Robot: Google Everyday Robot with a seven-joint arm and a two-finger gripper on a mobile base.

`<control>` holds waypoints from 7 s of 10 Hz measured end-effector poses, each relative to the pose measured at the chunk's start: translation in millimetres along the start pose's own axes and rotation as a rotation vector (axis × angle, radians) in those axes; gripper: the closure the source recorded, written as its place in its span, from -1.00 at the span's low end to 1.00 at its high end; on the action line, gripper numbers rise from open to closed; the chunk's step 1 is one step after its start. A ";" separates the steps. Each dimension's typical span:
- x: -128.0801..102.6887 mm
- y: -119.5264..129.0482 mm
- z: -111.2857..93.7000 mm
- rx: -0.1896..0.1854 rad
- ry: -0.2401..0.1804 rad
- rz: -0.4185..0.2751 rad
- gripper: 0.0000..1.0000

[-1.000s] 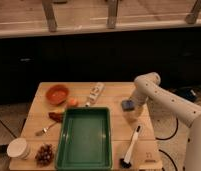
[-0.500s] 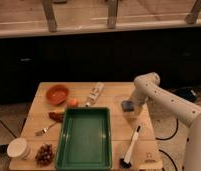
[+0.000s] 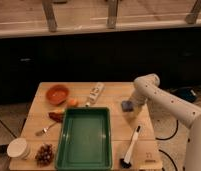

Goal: Place sponge in tray

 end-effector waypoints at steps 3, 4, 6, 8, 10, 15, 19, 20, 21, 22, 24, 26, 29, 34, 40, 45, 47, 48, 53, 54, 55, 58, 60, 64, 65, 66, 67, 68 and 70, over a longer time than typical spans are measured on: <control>-2.1 1.6 2.1 0.002 0.001 0.002 0.14; -3.8 -0.2 1.3 0.004 -0.001 0.000 0.16; -5.7 0.2 -0.5 0.003 -0.003 -0.001 0.18; -5.4 1.0 -1.1 0.001 -0.003 -0.002 0.39; -4.8 1.2 -1.3 0.001 -0.003 -0.001 0.76; -2.2 5.0 -1.8 -0.006 -0.002 0.004 0.94; -2.6 2.3 -2.1 0.000 0.000 0.001 0.94; -2.8 1.6 -2.4 0.003 0.000 0.001 0.94; -0.7 2.7 -7.7 0.001 0.012 0.007 0.94; 1.0 2.6 -20.1 0.004 0.024 0.016 0.94; -2.8 -1.5 -37.1 0.012 0.033 0.020 0.94; -2.8 -0.5 -39.3 0.015 0.042 0.023 0.94; -6.6 -1.7 -65.2 0.029 0.063 0.023 0.94; -19.3 2.3 -85.9 0.035 0.093 0.007 0.94; -43.3 13.8 -110.3 0.031 0.131 -0.043 0.94; -73.9 20.3 -123.1 0.036 0.154 -0.115 0.94; -76.1 26.0 -127.0 0.027 0.170 -0.137 0.94; -85.4 26.9 -128.7 0.026 0.170 -0.159 0.94; -107.8 30.5 -137.1 0.021 0.185 -0.228 0.94; -113.4 32.5 -139.1 0.018 0.189 -0.248 0.94; -117.6 32.9 -139.8 0.017 0.190 -0.259 0.94; -138.5 33.9 -142.3 0.012 0.199 -0.317 0.94; -147.7 35.4 -145.0 0.008 0.206 -0.347 0.94; -173.3 35.4 -150.8 0.006 0.218 -0.408 0.94; -178.1 36.3 -151.2 0.004 0.221 -0.422 0.94; -182.0 36.9 -152.5 0.002 0.226 -0.436 0.94; -188.5 36.0 -153.7 0.004 0.229 -0.455 0.94; -191.9 36.2 -154.2 0.002 0.232 -0.470 0.94; -204.0 36.7 -152.9 -0.002 0.235 -0.502 0.94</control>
